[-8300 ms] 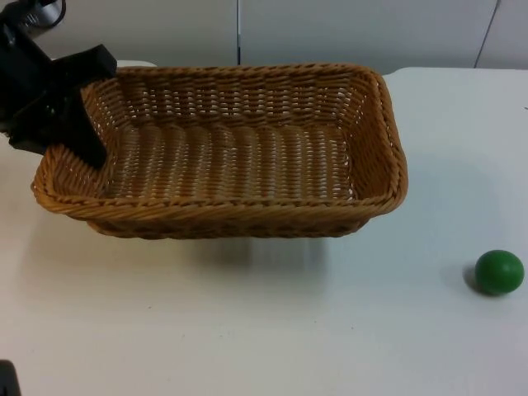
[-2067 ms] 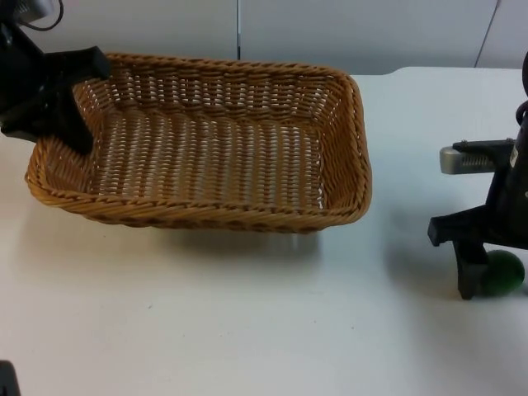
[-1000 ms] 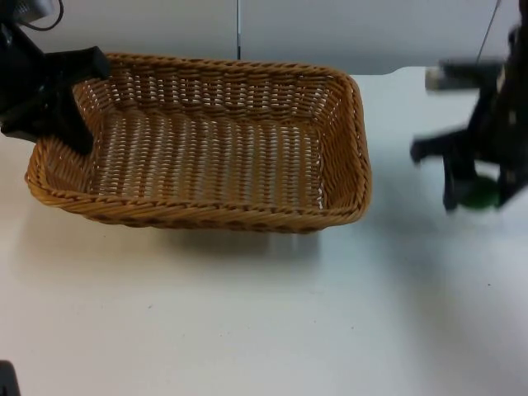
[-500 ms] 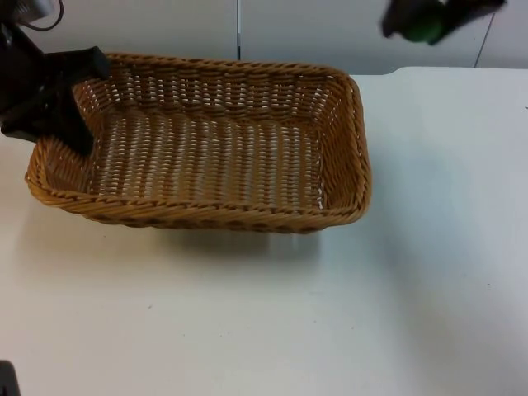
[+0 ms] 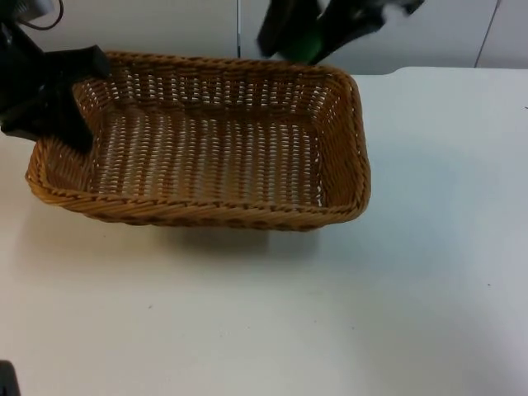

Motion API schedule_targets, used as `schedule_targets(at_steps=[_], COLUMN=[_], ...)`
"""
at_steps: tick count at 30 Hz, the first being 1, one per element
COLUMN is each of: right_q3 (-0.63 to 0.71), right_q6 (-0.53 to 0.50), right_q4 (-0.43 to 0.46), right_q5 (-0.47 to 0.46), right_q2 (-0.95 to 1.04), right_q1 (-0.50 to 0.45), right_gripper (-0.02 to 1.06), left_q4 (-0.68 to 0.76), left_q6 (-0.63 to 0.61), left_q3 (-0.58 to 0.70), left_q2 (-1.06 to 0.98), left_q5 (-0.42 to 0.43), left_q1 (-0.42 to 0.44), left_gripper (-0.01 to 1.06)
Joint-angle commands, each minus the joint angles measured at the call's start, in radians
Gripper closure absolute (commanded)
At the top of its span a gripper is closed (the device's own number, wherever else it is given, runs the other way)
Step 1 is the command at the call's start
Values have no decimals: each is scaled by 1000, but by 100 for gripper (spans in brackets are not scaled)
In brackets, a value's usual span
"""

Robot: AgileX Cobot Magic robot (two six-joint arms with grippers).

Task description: Pick up the basket with the left hand and place the ball into the basket with the right hand.

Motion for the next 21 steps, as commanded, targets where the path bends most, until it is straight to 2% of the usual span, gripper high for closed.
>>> schedule_targets(at_steps=[1,4,7,16,21], right_q3=[-9,-9,-9,-9,-9], right_q6=[-30,-50,-53,-67,-109], right_q4=[48,85,95,115,189], right_q5=[-21,-70,-78,-155,-186], right_q2=[19,58,79,104,116], right_q1=[15,42,49,55,59], right_gripper=[105,105,105,105,105], left_q4=[-34,-34,-34,-75,-83], left_q6=[-3,-3,-3,-3,-1], left_q3=[-7,-7,-7,-7,-7], left_q2=[-12,-12,-12,-12,-12], left_q5=[-9,-46,-56,-16,34], left_q1=[2,2,2,2,2], left_gripper=[105,105,105,105,105])
